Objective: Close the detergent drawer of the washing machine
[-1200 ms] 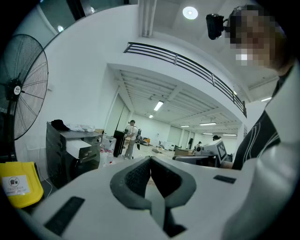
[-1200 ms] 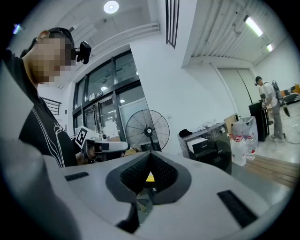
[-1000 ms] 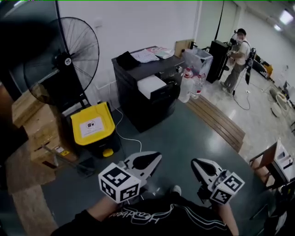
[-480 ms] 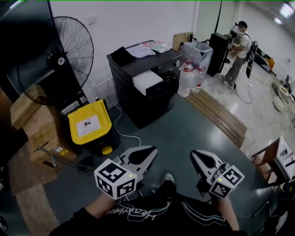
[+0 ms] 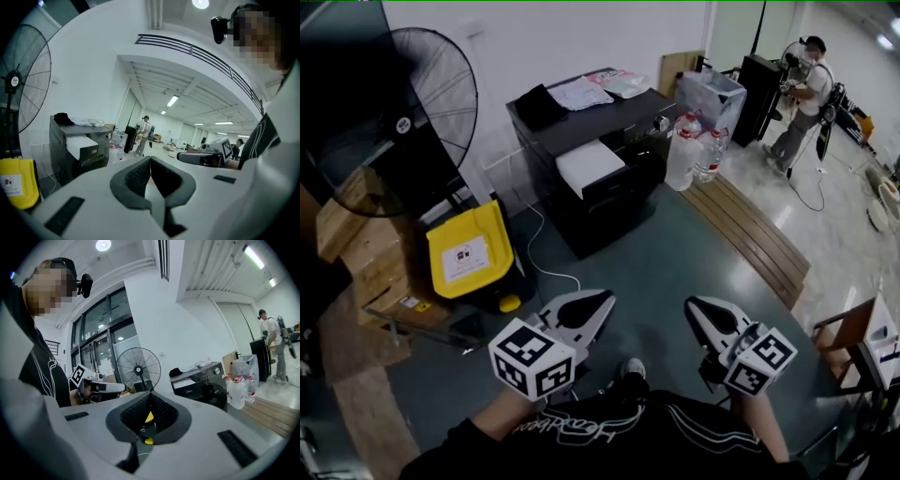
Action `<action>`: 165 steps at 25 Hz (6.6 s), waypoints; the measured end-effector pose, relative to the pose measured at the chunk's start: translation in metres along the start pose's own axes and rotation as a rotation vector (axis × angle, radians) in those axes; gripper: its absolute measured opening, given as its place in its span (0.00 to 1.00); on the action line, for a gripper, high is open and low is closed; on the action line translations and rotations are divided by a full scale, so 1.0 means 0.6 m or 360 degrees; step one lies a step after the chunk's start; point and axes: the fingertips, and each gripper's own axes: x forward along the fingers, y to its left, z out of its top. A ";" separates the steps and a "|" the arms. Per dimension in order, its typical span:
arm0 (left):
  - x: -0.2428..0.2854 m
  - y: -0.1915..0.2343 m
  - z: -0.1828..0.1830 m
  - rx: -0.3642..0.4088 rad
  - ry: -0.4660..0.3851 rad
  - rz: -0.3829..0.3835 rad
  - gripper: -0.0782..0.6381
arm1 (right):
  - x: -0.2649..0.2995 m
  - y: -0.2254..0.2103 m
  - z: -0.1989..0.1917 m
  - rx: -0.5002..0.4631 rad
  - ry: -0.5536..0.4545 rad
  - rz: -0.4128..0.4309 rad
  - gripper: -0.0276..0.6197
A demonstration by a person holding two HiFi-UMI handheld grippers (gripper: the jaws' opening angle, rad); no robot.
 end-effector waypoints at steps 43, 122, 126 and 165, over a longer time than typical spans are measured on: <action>0.245 0.382 0.053 -0.0195 0.0030 0.0419 0.14 | 0.387 -0.381 0.014 -0.0020 0.0313 0.0099 0.08; 0.264 0.687 0.012 -0.0356 0.0178 0.0670 0.14 | 0.688 -0.549 -0.107 -0.0063 0.0387 -0.0076 0.08; 0.257 0.692 0.007 -0.0365 0.0182 0.0686 0.14 | 0.697 -0.550 -0.105 -0.0069 0.0382 -0.0077 0.08; 0.248 0.747 0.045 -0.0477 0.0087 0.0828 0.14 | 0.814 -0.564 -0.068 -0.0183 0.0524 0.0027 0.08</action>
